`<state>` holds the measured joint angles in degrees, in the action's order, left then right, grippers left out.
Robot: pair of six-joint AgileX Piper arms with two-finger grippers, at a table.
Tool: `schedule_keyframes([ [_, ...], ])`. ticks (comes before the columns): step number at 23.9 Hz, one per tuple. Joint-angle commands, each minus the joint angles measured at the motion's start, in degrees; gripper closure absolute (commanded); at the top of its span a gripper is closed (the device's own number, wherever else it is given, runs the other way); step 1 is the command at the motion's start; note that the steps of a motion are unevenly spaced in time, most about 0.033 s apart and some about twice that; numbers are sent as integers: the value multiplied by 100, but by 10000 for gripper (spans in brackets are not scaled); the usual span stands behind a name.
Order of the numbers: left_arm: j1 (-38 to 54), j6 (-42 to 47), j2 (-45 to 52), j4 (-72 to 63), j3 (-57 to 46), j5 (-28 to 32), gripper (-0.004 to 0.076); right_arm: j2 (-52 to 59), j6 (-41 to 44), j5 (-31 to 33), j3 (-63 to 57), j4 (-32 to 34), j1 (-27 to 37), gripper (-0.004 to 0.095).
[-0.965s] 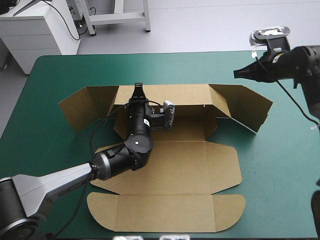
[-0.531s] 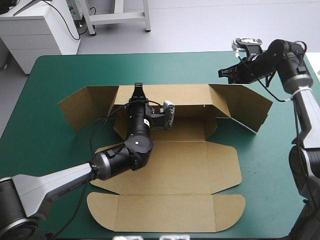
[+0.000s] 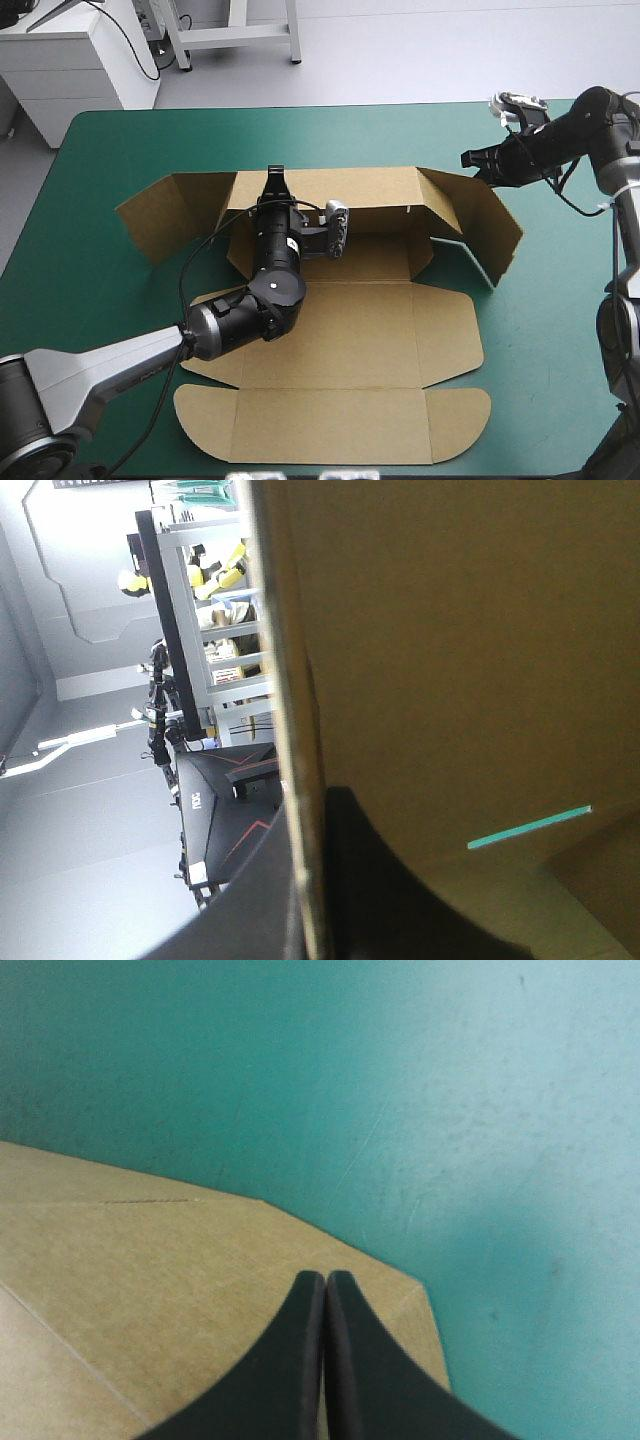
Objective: Fold the box
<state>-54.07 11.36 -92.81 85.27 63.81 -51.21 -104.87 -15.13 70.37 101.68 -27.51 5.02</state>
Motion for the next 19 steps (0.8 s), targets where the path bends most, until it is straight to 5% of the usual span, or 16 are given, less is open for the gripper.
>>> schedule_keyframes([
  [1,-24,90,239,132,93,-142,732,491,-397,113,-312,-697,24,928],
  [19,-24,90,239,174,93,-131,732,1605,-786,-313,-1900,-1224,24,926],
])
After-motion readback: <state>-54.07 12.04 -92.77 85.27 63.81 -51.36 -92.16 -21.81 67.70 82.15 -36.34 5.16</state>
